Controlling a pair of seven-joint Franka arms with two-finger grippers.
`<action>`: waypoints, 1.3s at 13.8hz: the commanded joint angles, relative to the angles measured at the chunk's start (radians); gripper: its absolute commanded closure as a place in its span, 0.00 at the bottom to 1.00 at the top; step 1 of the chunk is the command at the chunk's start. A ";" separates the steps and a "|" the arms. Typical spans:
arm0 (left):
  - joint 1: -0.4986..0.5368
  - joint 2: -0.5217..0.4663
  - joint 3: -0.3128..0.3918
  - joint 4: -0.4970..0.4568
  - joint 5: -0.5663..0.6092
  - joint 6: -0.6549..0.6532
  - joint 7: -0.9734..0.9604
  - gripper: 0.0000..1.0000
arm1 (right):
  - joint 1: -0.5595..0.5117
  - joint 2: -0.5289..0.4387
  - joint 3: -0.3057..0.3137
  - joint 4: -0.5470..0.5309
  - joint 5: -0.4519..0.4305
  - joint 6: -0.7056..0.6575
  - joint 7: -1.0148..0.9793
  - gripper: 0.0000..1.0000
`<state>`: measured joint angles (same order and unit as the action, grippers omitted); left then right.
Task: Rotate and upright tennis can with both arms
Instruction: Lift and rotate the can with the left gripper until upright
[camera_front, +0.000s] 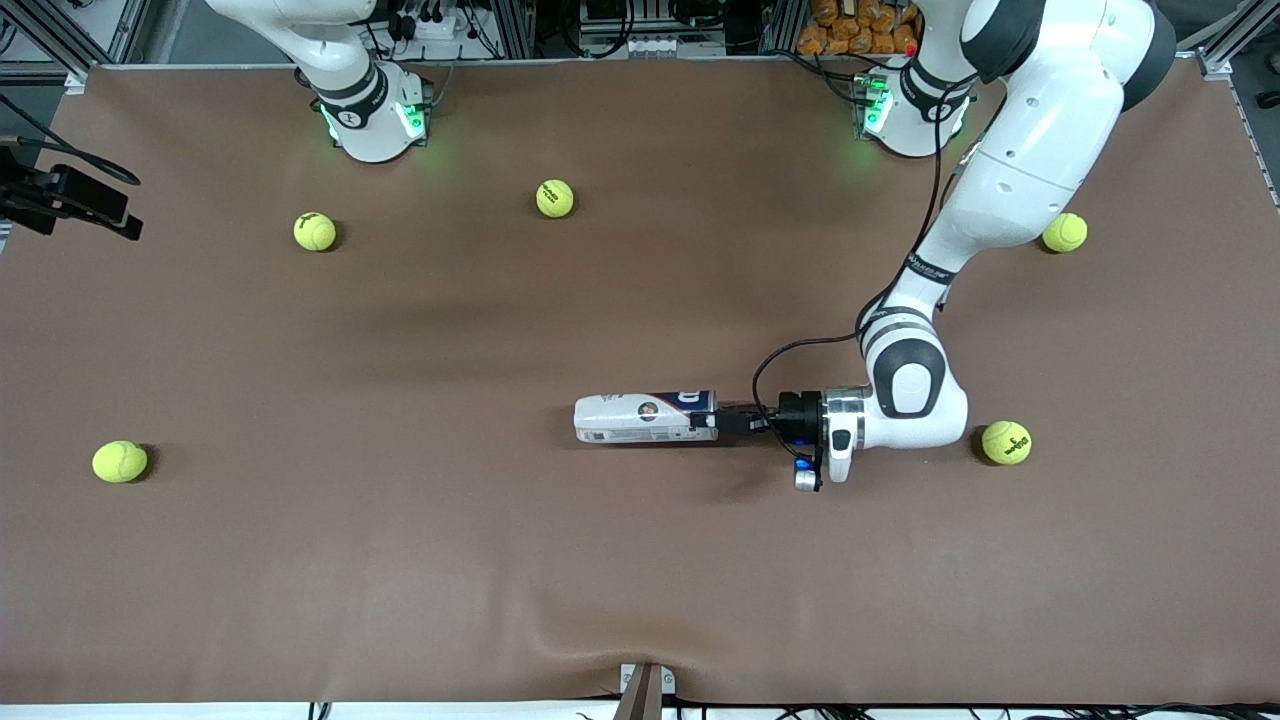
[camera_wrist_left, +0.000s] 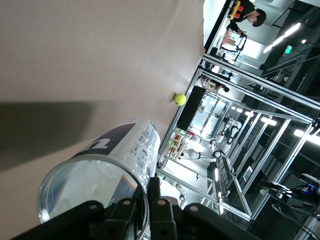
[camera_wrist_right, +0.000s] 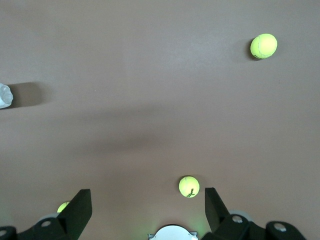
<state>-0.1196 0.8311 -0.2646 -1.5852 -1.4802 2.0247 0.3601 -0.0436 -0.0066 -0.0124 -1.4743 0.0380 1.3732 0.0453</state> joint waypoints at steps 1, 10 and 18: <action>-0.003 -0.058 -0.002 -0.001 0.032 0.011 -0.114 0.95 | -0.001 0.008 -0.004 0.034 0.003 -0.019 0.005 0.00; -0.054 -0.219 -0.002 0.105 0.324 0.014 -0.677 0.95 | -0.016 -0.006 -0.009 0.042 0.006 -0.029 0.005 0.00; -0.158 -0.352 -0.013 0.184 0.753 0.012 -1.191 0.96 | -0.016 -0.006 -0.009 0.048 0.006 -0.029 0.007 0.00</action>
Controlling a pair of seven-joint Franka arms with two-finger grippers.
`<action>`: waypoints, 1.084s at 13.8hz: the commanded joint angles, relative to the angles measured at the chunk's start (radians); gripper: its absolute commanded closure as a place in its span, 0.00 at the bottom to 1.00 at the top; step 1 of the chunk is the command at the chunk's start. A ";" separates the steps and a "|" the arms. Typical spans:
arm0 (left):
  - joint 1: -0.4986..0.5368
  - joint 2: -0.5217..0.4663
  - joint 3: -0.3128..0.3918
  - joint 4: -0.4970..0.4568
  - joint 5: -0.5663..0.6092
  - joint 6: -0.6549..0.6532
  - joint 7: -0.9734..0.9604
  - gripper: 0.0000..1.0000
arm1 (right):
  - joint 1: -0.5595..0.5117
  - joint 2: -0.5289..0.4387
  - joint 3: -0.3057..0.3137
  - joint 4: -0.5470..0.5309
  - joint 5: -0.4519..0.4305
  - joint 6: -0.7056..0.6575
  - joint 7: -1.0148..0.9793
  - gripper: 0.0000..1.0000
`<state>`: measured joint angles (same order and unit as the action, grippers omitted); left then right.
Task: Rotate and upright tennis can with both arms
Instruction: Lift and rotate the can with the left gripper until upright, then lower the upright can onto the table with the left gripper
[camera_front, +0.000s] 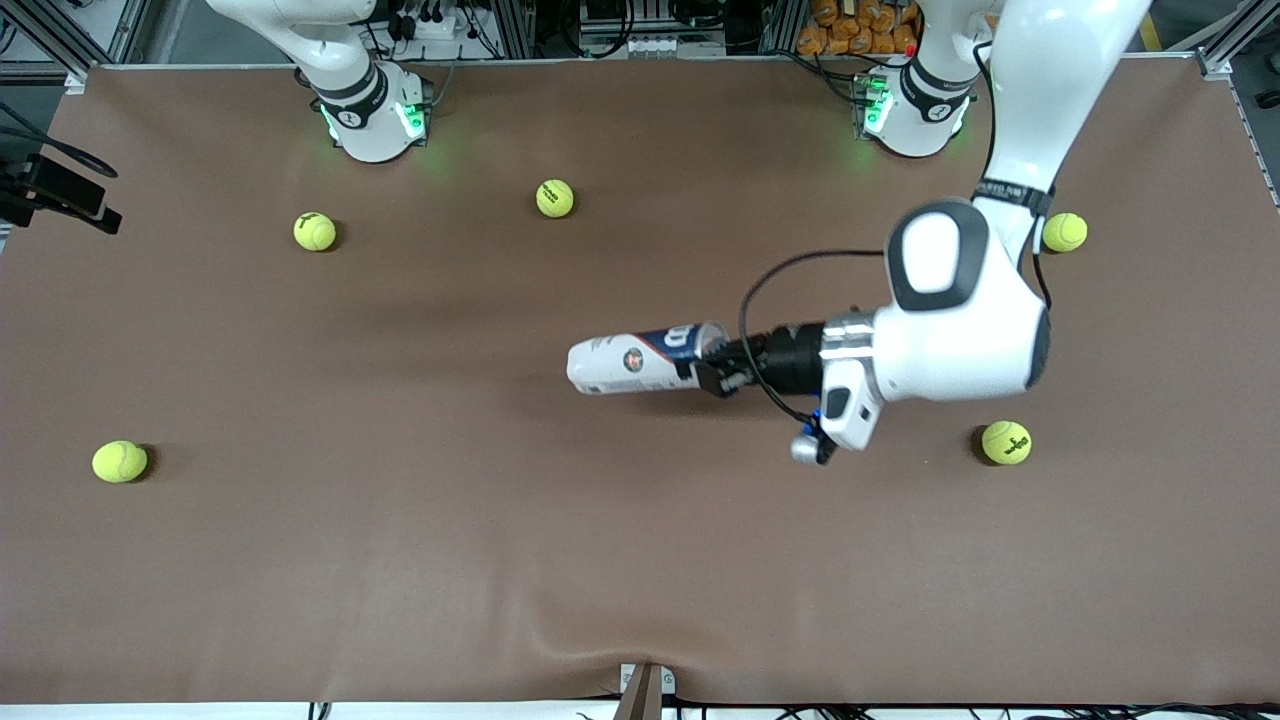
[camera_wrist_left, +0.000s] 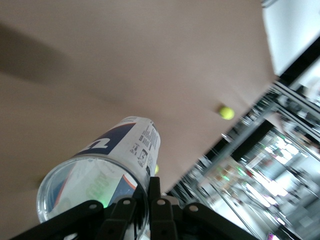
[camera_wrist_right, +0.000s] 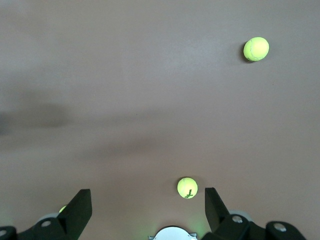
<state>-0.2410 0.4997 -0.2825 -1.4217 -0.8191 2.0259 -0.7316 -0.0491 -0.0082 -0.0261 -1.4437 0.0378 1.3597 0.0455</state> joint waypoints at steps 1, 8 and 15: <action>-0.072 -0.023 0.006 0.042 0.166 0.010 -0.151 0.96 | -0.011 -0.004 0.005 0.017 0.007 -0.014 0.007 0.00; -0.296 -0.014 0.022 0.073 0.674 -0.073 -0.368 0.99 | -0.011 -0.004 0.003 0.017 0.007 -0.016 0.007 0.00; -0.457 0.069 0.025 0.073 0.952 -0.150 -0.368 0.96 | -0.011 -0.004 0.005 0.017 0.007 -0.033 0.007 0.00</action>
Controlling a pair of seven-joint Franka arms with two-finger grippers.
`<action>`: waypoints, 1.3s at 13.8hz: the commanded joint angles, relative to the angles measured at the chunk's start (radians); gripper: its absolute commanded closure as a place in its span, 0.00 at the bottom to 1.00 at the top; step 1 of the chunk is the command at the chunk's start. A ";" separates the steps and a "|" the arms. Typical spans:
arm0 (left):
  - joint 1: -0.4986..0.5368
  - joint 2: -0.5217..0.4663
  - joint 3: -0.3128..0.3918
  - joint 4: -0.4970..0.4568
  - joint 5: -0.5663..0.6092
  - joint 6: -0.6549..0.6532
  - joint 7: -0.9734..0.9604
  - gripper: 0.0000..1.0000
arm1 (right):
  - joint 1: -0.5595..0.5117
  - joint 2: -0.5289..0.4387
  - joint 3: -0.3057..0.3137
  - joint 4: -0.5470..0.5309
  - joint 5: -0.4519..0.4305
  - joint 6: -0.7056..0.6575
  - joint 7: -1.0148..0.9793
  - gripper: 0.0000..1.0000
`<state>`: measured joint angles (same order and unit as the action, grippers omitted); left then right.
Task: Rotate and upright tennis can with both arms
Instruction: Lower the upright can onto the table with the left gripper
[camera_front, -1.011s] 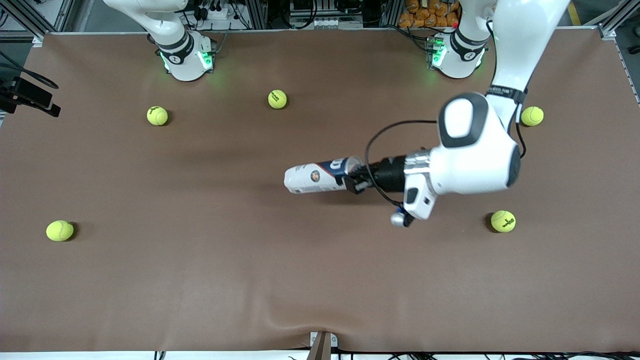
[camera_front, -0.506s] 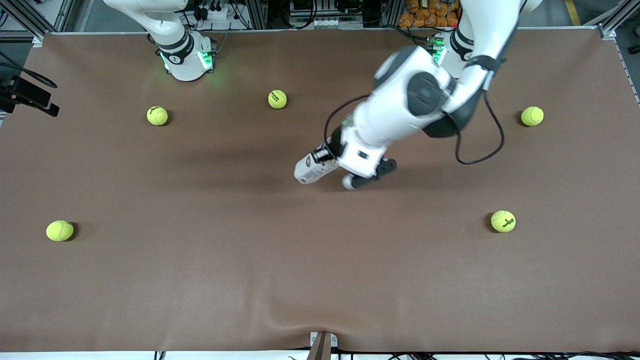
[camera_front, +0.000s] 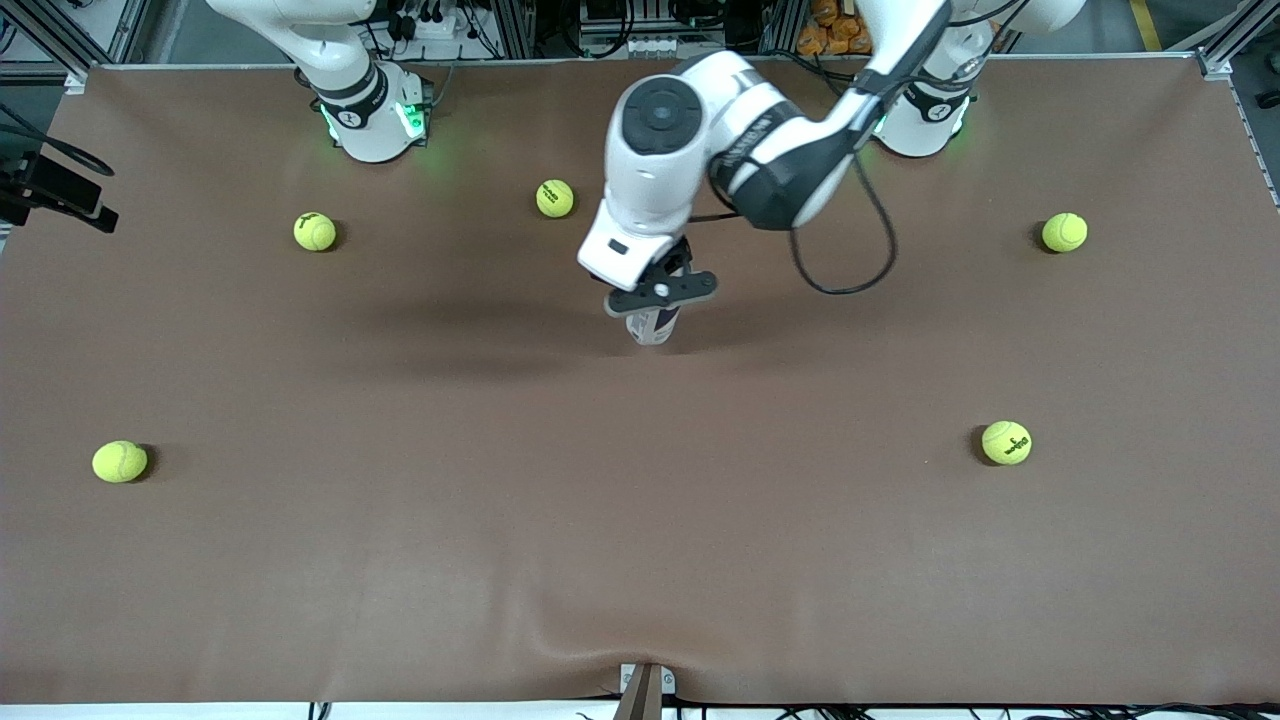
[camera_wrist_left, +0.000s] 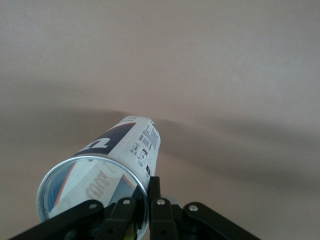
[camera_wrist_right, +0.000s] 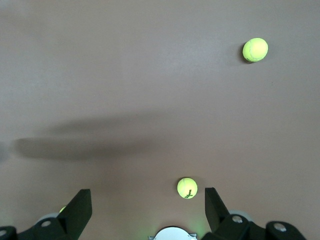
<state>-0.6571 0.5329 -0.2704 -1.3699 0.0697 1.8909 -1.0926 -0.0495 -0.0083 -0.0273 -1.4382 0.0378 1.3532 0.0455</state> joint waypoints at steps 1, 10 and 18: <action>-0.056 0.054 0.013 0.021 0.090 -0.015 -0.010 0.92 | -0.010 -0.004 0.006 0.012 0.007 -0.038 0.007 0.00; -0.067 0.073 0.014 0.021 0.104 -0.004 -0.019 0.00 | -0.009 -0.004 0.007 0.012 0.007 -0.039 0.008 0.00; -0.030 -0.141 0.072 0.011 0.110 -0.098 -0.012 0.00 | -0.009 -0.004 0.007 0.013 0.007 -0.039 0.008 0.00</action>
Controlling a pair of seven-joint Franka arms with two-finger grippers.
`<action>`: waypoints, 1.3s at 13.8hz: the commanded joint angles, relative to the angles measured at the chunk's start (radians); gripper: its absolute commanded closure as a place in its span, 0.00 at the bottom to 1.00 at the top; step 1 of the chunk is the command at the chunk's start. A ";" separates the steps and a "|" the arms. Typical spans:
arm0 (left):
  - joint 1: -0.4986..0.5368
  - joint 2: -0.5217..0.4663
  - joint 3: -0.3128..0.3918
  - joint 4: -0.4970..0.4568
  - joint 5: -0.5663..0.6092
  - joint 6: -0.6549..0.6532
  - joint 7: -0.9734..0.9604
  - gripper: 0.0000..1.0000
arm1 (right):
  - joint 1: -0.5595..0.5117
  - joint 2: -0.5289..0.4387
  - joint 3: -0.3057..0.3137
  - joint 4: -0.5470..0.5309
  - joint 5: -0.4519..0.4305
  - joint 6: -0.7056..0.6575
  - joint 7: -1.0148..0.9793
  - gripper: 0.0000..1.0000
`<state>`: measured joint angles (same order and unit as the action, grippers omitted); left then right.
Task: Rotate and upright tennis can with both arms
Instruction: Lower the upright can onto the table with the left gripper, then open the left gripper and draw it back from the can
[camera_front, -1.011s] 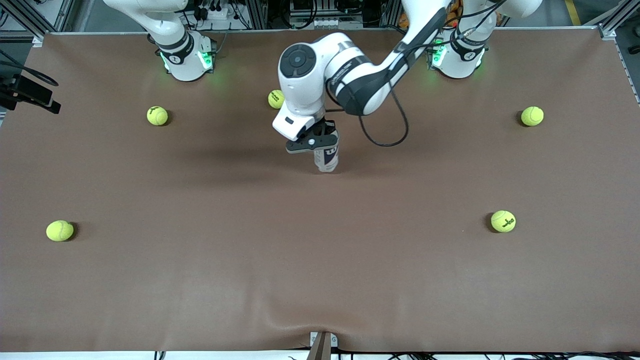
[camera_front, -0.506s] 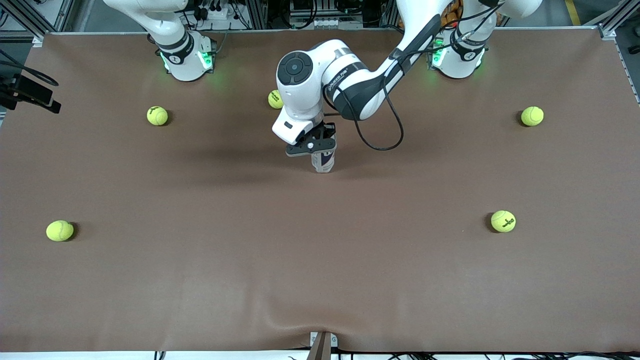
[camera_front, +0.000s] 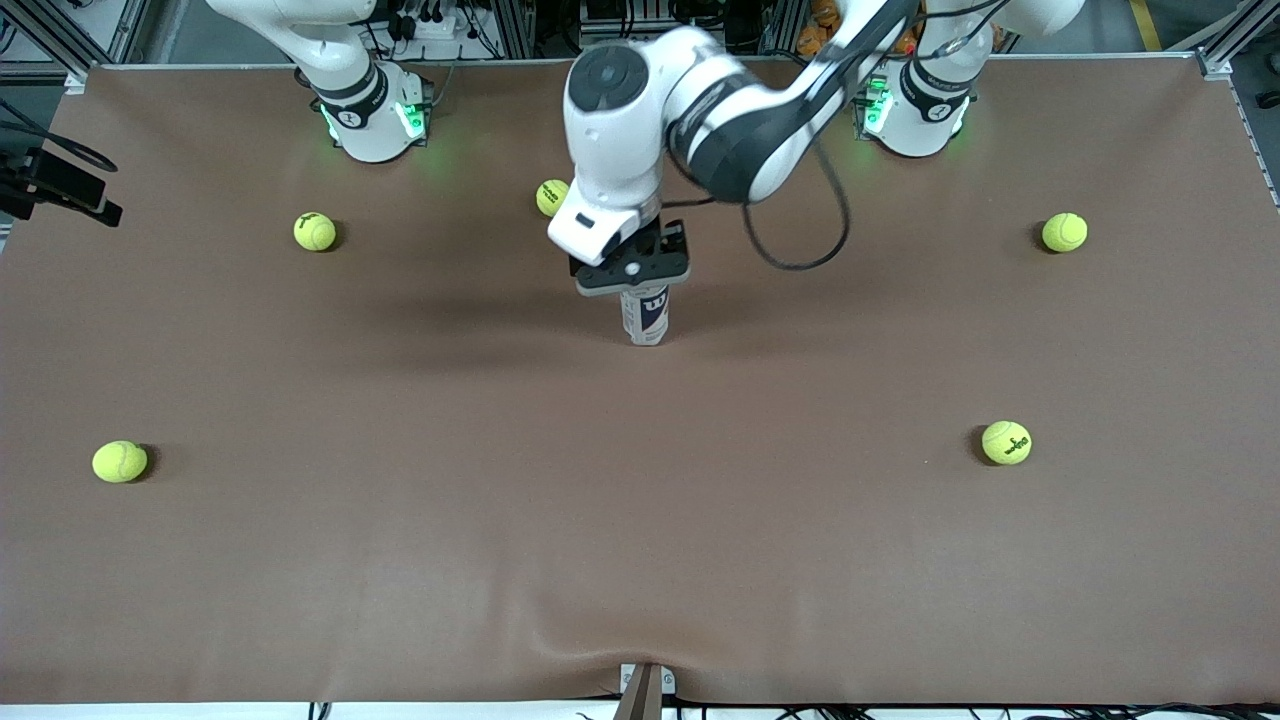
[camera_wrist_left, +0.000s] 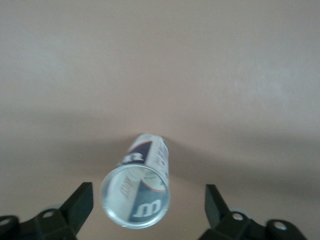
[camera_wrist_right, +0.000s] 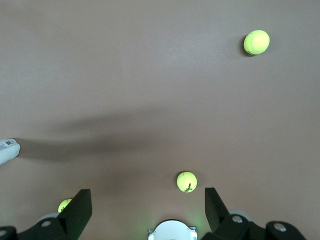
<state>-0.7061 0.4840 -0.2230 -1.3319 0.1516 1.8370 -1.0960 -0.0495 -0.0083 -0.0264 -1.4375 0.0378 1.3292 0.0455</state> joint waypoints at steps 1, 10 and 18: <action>0.042 -0.119 0.027 -0.026 0.026 -0.079 -0.007 0.00 | -0.009 -0.004 0.006 0.012 0.005 -0.015 0.008 0.00; 0.403 -0.349 0.022 -0.042 0.013 -0.347 0.457 0.00 | -0.009 -0.002 0.006 0.012 0.005 -0.015 0.008 0.00; 0.707 -0.537 0.017 -0.260 -0.110 -0.331 0.789 0.00 | -0.009 -0.004 0.006 0.012 0.005 -0.015 0.007 0.00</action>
<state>-0.0322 0.0295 -0.1894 -1.4954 0.0552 1.4724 -0.3270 -0.0495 -0.0084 -0.0257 -1.4355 0.0378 1.3269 0.0455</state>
